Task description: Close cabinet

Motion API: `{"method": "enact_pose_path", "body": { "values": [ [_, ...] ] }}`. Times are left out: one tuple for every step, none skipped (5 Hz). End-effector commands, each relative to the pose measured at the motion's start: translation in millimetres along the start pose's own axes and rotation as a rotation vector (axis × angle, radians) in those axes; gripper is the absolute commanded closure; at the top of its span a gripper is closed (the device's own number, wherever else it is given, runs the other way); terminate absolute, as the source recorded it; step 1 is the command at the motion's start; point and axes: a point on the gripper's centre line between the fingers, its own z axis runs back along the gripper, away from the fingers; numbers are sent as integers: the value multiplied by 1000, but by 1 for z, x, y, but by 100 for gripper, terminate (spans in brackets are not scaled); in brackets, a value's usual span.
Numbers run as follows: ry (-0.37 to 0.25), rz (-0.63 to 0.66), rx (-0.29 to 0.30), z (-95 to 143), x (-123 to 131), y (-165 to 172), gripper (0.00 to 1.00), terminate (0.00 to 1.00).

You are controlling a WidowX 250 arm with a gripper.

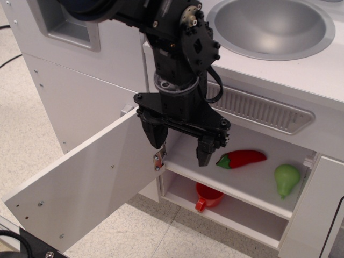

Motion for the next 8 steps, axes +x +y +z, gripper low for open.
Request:
{"method": "enact_pose_path", "body": {
  "values": [
    [0, 0, 0, 0, 0, 0, 0, 0],
    [-48, 15, 70, -30, 1, 2, 0, 0],
    [-61, -11, 100, -34, 0, 20, 0, 0],
    [-106, -37, 165, -30, 4, 54, 0, 0],
    [-97, -56, 203, -19, 5, 84, 0, 0],
    [-62, -77, 225, -13, 6, 110, 0, 0],
    [-27, -77, 239, -16, 10, 127, 0, 0],
    [-34, -83, 253, -34, 10, 133, 0, 0]
  ]
}}
